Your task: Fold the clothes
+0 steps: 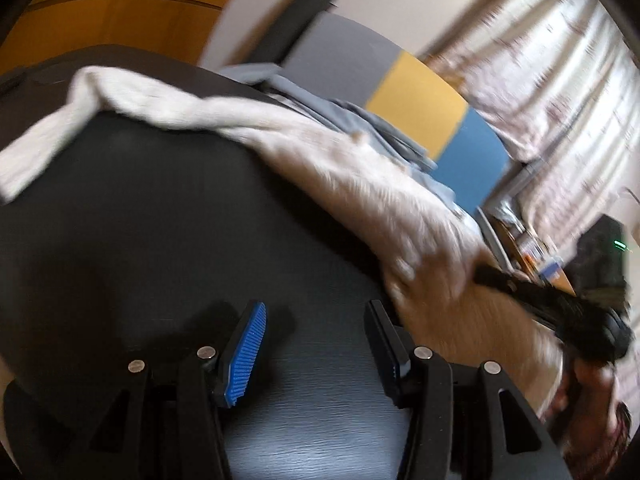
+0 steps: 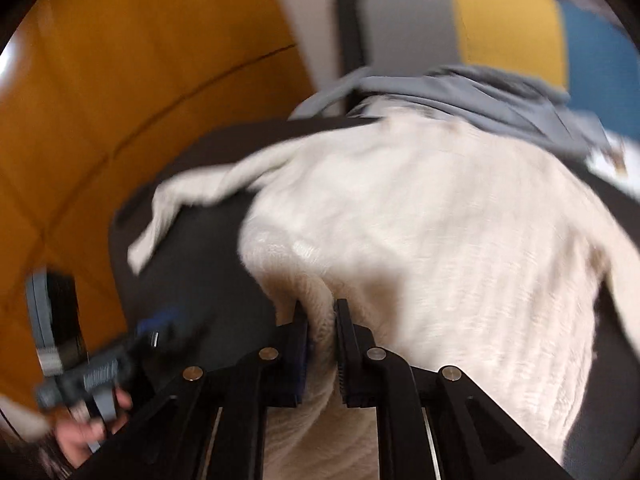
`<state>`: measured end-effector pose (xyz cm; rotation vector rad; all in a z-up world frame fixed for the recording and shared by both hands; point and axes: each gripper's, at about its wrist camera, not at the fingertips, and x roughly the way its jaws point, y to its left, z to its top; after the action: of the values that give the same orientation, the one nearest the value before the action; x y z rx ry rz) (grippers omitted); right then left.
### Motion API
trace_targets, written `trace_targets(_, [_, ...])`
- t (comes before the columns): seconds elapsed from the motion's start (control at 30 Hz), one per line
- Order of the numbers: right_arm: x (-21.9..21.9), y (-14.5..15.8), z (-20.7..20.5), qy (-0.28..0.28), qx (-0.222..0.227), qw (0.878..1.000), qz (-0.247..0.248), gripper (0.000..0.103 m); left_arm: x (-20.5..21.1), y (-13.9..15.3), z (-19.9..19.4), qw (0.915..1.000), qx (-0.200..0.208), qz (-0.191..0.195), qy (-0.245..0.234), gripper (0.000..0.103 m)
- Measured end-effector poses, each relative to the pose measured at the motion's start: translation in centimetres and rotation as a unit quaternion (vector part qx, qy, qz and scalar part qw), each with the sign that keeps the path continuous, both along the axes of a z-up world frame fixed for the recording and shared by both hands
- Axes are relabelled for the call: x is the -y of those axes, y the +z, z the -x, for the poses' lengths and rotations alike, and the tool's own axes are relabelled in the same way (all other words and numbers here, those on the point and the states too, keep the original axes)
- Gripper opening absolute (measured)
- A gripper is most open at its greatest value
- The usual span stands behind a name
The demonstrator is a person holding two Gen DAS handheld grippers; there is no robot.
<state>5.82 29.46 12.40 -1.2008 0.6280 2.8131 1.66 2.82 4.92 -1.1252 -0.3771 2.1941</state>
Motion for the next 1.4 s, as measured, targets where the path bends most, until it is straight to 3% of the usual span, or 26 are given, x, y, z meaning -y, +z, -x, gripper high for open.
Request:
trace_targets(0.07, [-3.8, -1.3, -0.4, -0.041, -0.004, 0.997, 0.061, 0.012, -2.0, 0.2, 0.3, 0.9992, 0.014, -0.012, -0.036, 0.052])
trace_targets(0.17, [-8.6, -3.8, -1.5, -0.096, -0.004, 0.984, 0.15, 0.012, -5.1, 0.2, 0.9, 0.9957, 0.041, -0.021, -0.081, 0.052])
trace_targets(0.23, [-10.7, -6.2, -2.6, -0.128, 0.014, 0.975, 0.181, 0.011, -6.9, 0.0, 1.3, 0.9931, 0.058, -0.023, -0.1, 0.052])
trace_targets(0.27, [-11.4, -7.2, -3.1, -0.136, 0.019, 0.972, 0.191, 0.0, -8.0, -0.1, 1.5, 0.9916, 0.066, -0.029, -0.107, 0.052])
trace_targets(0.37, [-12.8, -9.1, -4.5, -0.144, -0.013, 0.96, 0.24, 0.0, -10.1, -1.2, 2.3, 0.9879, 0.1, -0.038, -0.113, 0.052])
trace_targets(0.43, [-12.5, -8.8, -4.5, -0.143, -0.017, 0.965, 0.221, 0.0, -10.5, -1.7, 2.6, 0.9869, 0.111, -0.054, -0.104, 0.053])
trace_targets(0.53, [-11.2, -8.0, -4.2, -0.134, -0.018, 0.979, 0.154, 0.0, -10.9, -1.9, 2.7, 0.9862, 0.113, -0.067, -0.1, 0.053])
trace_targets(0.63, [-11.4, -8.2, -4.3, -0.138, -0.028, 0.978, 0.157, 0.0, -11.6, -2.0, 2.5, 0.9863, 0.1, -0.065, -0.114, 0.046])
trace_targets(0.7, [-11.5, -8.3, -4.3, -0.139, -0.032, 0.976, 0.164, 0.0, -12.4, -2.0, 2.3, 0.9889, 0.087, -0.026, -0.118, 0.004])
trace_targets(0.8, [-11.3, -8.4, -4.8, -0.138, -0.036, 0.976, 0.164, 0.0, -12.8, -1.4, 1.7, 0.9904, 0.06, 0.003, -0.125, 0.005])
trace_targets(1.0, [-11.3, -8.8, -5.1, -0.137, -0.043, 0.974, 0.175, 0.0, -8.7, 3.1, 1.4, 0.9954, 0.0, -0.011, -0.095, 0.005])
trace_targets(1.17, [-11.3, -8.8, -5.2, -0.138, -0.044, 0.974, 0.174, 0.0, -1.2, 5.3, 1.7, 0.9991, -0.024, -0.023, -0.027, 0.005])
trace_targets(1.4, [-11.2, -8.8, -4.8, -0.138, -0.044, 0.975, 0.172, 0.0, 7.6, 2.5, 0.5, 0.9982, 0.015, -0.04, 0.043, 0.005])
